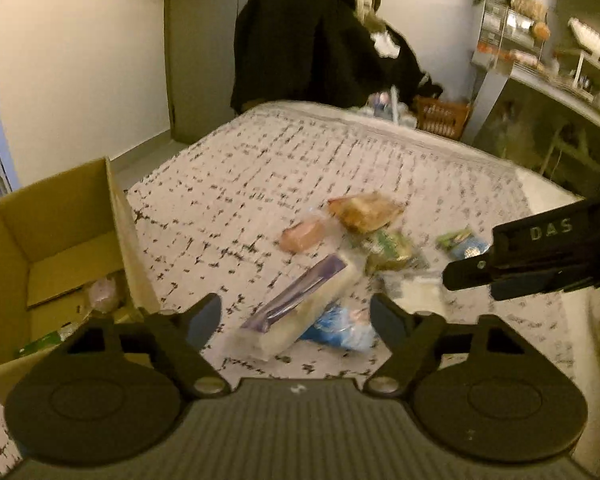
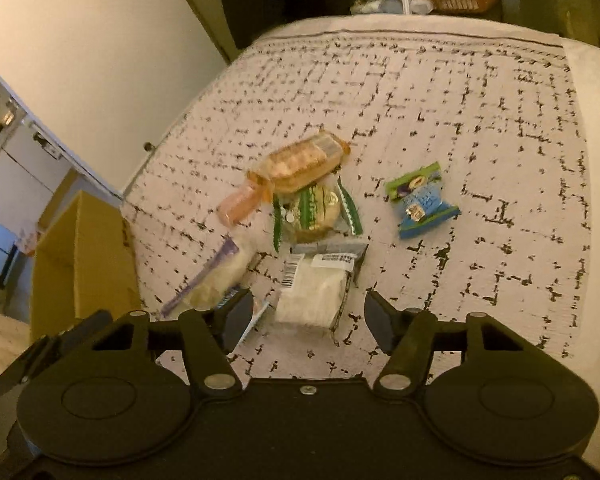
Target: Organize snacks
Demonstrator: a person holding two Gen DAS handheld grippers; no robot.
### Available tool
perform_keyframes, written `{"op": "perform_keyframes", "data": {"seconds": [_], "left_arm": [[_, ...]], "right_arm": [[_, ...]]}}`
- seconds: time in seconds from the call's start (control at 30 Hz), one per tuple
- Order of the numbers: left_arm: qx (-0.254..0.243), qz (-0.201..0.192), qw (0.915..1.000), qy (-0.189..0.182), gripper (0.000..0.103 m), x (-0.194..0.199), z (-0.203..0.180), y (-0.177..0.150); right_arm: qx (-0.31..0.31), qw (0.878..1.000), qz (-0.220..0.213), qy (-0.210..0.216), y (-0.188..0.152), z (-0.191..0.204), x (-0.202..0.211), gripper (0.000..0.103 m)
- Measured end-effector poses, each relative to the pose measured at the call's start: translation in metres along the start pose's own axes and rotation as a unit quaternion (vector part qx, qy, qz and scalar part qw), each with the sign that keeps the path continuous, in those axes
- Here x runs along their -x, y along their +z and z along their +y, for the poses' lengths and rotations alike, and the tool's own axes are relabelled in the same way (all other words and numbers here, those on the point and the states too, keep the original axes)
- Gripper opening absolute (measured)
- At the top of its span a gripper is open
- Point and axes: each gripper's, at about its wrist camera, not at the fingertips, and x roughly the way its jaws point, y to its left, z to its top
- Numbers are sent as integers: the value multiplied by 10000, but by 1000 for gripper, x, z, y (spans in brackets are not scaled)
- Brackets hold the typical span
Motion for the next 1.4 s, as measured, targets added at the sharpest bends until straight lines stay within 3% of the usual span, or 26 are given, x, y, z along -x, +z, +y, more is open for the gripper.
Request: {"op": "perform_keyframes", "data": {"seconds": [0.3, 0.67, 0.8, 0.93, 1.03, 1.17, 1.4], "left_arm": [[-323, 381, 9986, 152, 69, -32, -3, -10], [-843, 455, 9933, 647, 69, -54, -6, -22], [-899, 568, 9914, 763, 56, -64, -7, -27], [-713, 566, 9928, 775, 35, -62, -6, -25], [-641, 613, 9934, 730, 23, -59, -7, -26], [-247, 686, 9948, 716, 18, -53, -2, -22], [16, 602, 9960, 659, 10, -35, -2, -12]], "right_arm": [[226, 9993, 256, -182, 7, 6, -31, 60], [106, 9992, 306, -214, 5, 0, -45, 60], [258, 9989, 224, -319, 9, 8, -56, 60], [352, 9982, 212, -441, 7, 12, -58, 60], [505, 9970, 225, -540, 5, 16, -59, 49], [218, 9988, 196, -403, 4, 7, -56, 39], [245, 9989, 174, -360, -1, 17, -47, 34]]}}
